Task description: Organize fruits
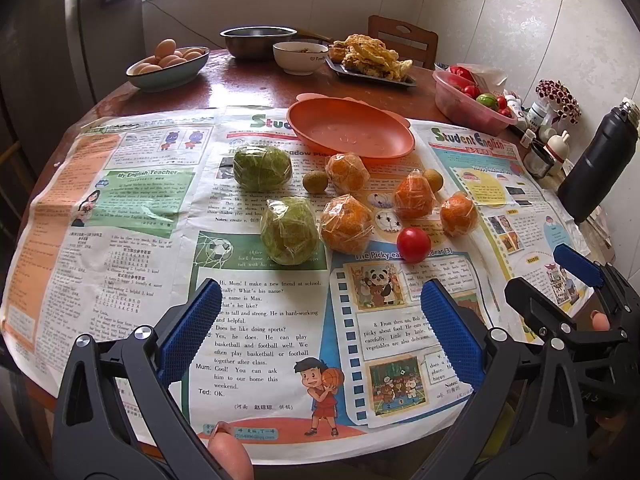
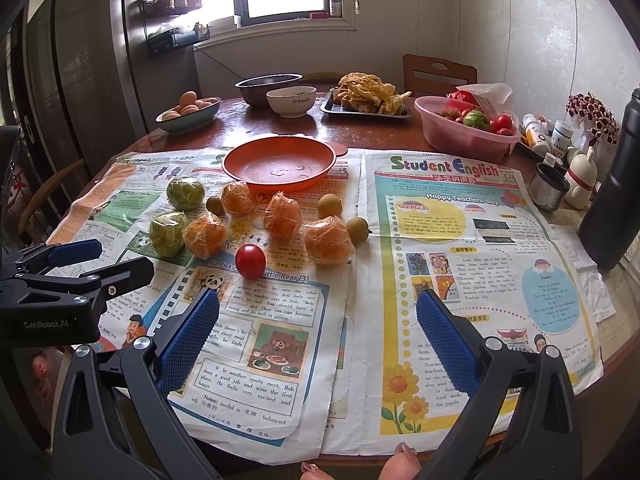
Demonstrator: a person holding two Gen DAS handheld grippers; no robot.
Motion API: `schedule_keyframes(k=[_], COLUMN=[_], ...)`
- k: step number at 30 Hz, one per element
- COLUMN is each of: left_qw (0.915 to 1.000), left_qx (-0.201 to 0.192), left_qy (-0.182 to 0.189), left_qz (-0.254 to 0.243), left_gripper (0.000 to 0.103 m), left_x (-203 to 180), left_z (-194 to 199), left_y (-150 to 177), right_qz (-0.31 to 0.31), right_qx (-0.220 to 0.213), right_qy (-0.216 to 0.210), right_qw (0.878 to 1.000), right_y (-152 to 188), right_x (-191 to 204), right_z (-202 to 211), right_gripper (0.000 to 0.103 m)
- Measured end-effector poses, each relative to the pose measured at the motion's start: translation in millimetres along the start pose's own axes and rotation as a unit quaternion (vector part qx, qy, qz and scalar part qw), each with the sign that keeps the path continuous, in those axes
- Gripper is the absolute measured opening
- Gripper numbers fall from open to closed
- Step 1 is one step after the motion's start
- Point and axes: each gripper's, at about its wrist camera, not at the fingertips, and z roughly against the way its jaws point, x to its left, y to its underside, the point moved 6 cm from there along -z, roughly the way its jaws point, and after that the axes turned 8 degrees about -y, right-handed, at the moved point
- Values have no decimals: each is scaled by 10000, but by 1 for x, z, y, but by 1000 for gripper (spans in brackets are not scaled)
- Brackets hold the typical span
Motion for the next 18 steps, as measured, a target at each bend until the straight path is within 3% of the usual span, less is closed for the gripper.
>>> schedule_keyframes(k=[18], left_qw=[10000], left_qx=[67], left_qy=[-19], left_qz=[-4], left_gripper=[94], left_x=[1], left_z=[-6], left_y=[0], right_qz=[-30], right_qx=[41], right_qy=[1], right_qw=[10000], right_y=[1], right_x=[1], right_z=[-4], right_gripper=[99])
